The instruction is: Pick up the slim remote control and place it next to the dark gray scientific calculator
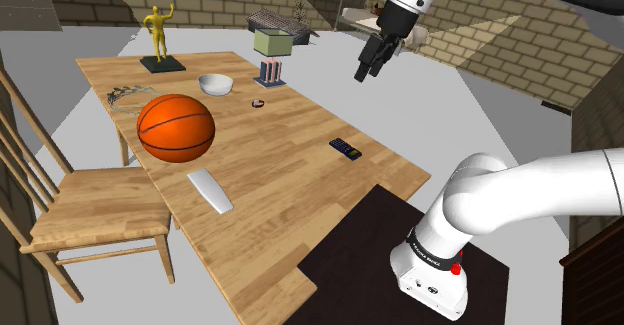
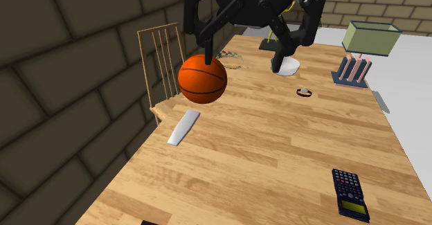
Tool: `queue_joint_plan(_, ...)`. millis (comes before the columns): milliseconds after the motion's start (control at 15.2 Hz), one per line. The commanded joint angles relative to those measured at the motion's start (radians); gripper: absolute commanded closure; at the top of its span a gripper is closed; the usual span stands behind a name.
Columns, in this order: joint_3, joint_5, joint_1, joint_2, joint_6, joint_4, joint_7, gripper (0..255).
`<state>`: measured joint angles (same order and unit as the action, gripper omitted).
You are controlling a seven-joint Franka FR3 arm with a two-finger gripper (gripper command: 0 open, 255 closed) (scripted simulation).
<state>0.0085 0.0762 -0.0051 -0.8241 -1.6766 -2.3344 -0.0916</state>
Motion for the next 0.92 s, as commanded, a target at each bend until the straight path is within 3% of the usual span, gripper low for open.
queue_joint_plan(0, 0.0, 0.0, 0.0, 0.0, 0.0, 0.0, 0.0, 0)
queue_joint_plan(858, 0.181, 0.053, 0.018, 0.324, -0.359, -0.071, 0.193, 0)
